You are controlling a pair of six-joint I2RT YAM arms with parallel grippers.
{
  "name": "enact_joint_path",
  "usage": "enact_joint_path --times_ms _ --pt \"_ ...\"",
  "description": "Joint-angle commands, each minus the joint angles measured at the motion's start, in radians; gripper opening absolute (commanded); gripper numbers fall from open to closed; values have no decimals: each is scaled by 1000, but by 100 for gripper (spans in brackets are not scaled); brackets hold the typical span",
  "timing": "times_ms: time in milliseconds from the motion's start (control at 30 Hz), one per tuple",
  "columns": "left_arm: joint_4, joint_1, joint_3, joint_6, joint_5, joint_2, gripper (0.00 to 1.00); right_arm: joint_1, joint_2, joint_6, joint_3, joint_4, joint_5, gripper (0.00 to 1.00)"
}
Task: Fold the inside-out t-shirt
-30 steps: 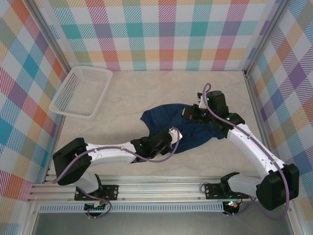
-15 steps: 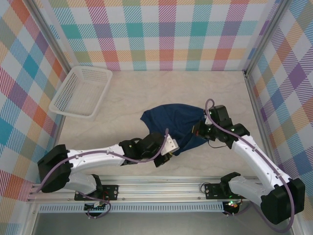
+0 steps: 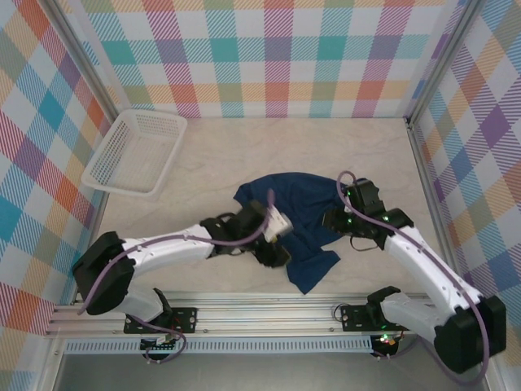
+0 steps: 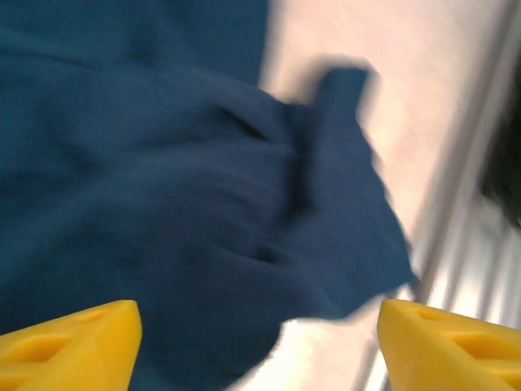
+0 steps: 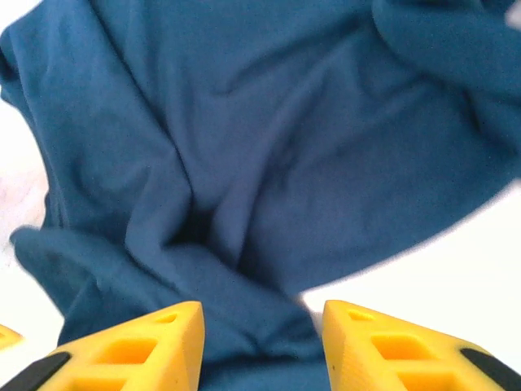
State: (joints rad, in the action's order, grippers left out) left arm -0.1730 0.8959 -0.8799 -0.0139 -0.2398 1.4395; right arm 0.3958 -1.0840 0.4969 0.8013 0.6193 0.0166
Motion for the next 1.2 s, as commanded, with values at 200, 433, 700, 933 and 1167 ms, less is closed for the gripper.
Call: enact_joint_path --times_ms 200,433,700,933,1167 --pt "-25 -435 -183 -440 85 247 83 -41 -572 -263 377 -222 169 60" --pt "-151 -448 -403 -365 136 480 84 -65 -860 -388 616 -52 201 75" --pt "-142 -448 -470 -356 35 576 70 -90 -1007 -474 730 44 210 76" --pt "-68 -448 -473 -367 -19 626 34 -93 -1100 -526 810 83 175 49" --pt "-72 -471 -602 -322 1 624 0 -110 -1077 -587 919 -12 141 0"
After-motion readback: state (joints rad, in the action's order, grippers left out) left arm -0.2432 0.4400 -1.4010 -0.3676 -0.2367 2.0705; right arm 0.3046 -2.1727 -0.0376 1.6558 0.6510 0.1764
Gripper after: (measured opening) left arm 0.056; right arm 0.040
